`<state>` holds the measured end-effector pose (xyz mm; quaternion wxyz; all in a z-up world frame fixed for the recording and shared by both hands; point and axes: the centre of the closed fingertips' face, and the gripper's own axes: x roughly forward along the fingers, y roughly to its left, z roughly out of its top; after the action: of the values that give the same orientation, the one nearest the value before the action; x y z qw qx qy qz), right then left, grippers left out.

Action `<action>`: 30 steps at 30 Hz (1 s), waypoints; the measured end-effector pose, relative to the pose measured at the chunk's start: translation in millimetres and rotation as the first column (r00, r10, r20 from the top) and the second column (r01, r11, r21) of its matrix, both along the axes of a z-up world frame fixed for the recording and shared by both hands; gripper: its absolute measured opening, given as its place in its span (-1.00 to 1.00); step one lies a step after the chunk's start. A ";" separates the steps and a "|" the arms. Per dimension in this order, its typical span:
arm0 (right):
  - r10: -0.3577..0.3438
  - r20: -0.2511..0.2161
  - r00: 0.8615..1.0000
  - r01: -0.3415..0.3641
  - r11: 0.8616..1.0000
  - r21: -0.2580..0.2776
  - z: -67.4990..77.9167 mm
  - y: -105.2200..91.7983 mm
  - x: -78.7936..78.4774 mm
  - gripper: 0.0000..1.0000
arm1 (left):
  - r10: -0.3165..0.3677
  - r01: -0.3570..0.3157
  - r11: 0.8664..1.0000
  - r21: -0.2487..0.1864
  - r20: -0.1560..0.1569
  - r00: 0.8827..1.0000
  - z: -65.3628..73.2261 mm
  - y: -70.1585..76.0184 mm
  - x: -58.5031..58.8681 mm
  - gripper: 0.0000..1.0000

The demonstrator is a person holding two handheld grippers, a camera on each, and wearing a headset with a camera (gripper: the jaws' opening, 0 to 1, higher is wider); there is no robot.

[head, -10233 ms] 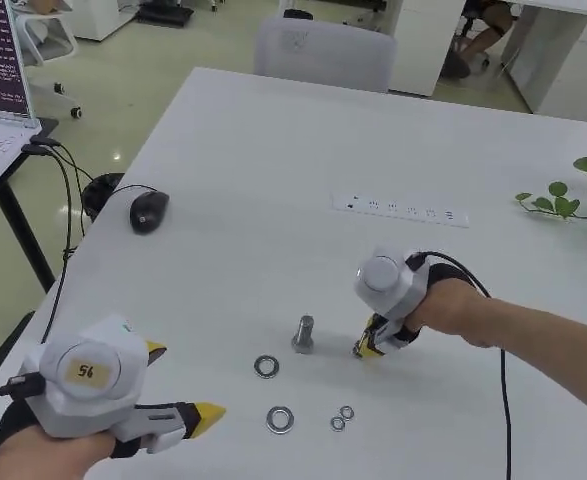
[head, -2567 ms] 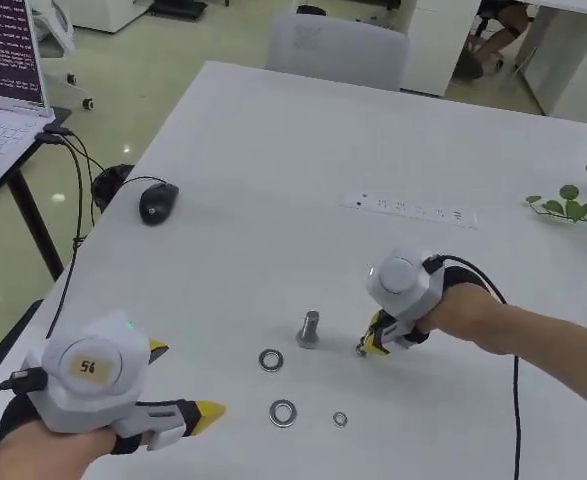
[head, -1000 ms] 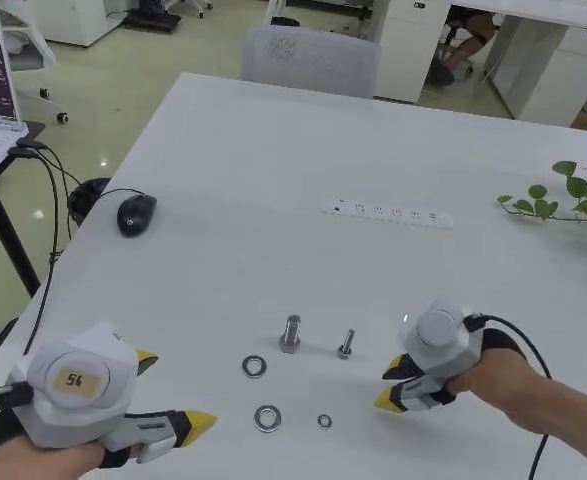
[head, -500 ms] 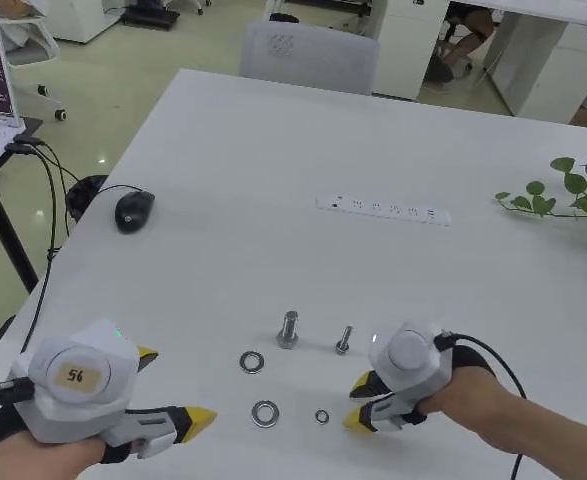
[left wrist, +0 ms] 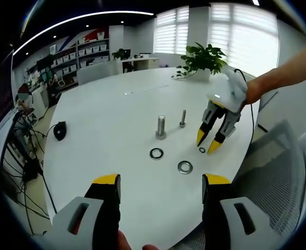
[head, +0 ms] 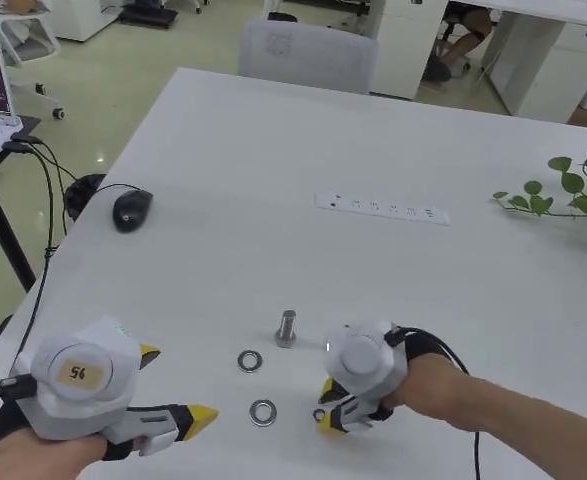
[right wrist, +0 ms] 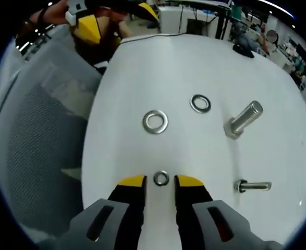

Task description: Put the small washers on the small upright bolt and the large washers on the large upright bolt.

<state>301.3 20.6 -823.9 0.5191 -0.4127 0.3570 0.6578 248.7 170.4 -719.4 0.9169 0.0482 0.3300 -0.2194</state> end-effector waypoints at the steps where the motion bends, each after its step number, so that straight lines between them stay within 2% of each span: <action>1: 0.013 0.003 1.000 -0.013 1.000 -0.007 -0.3 0.4 -0.2 -0.55 | 0.001 -0.001 1.000 0.000 0.000 1.000 -0.1 0.5 0.0 0.26; 5: 0.090 0.027 0.996 -0.088 0.995 -0.050 -0.5 0.9 0.3 -0.57 | 0.005 -0.005 1.000 0.001 0.001 1.000 0.2 2.0 -0.2 0.26; 12: 0.135 0.021 0.991 -0.133 0.987 -0.085 -2.6 0.4 -1.9 -0.59 | 0.006 -0.006 1.000 -0.001 -0.001 1.000 -0.5 2.0 -1.3 0.26; 13: 0.174 0.036 0.984 -0.169 0.979 -0.111 -4.3 -3.5 -1.3 -0.59 | 0.006 -0.006 1.000 0.000 -0.002 1.000 -0.6 2.1 -1.5 0.26; 14: 0.214 0.059 0.975 -0.207 0.973 -0.100 -3.2 -1.4 -0.9 -0.59 | 0.006 -0.006 1.000 0.000 -0.002 1.000 -0.8 2.1 -1.8 0.26; 15: 0.186 0.053 0.981 -0.180 0.979 -0.101 -3.4 -2.4 -1.8 -0.60 | 0.006 -0.006 1.000 0.001 -0.003 1.000 -0.9 2.1 -2.0 0.26; 19: 0.169 0.043 0.985 -0.165 0.983 -0.084 -3.6 -1.6 0.9 -0.62 | 0.003 -0.003 1.000 0.005 -0.004 1.000 -0.5 2.6 -2.6 0.26; 21: 0.185 0.060 0.981 -0.180 0.981 -0.078 -3.9 -1.1 2.0 -0.67 | 0.001 -0.001 1.000 0.008 -0.004 1.000 -0.2 3.1 -2.3 0.26; 26: 0.213 0.064 0.975 -0.208 0.975 -0.079 -3.9 -3.8 1.4 -0.69 | 0.003 -0.003 1.000 0.005 0.003 1.000 2.4 2.8 -0.3 0.26; 30: 0.202 0.056 0.978 -0.198 0.978 -0.067 -3.9 -6.3 1.7 -0.67 | 0.001 -0.001 1.000 0.003 0.003 1.000 1.8 0.8 -0.2 0.26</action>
<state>303.1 14.2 -827.8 0.4482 -0.4826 0.3172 0.6824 248.5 171.2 -717.6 0.9174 0.0499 0.3290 -0.2185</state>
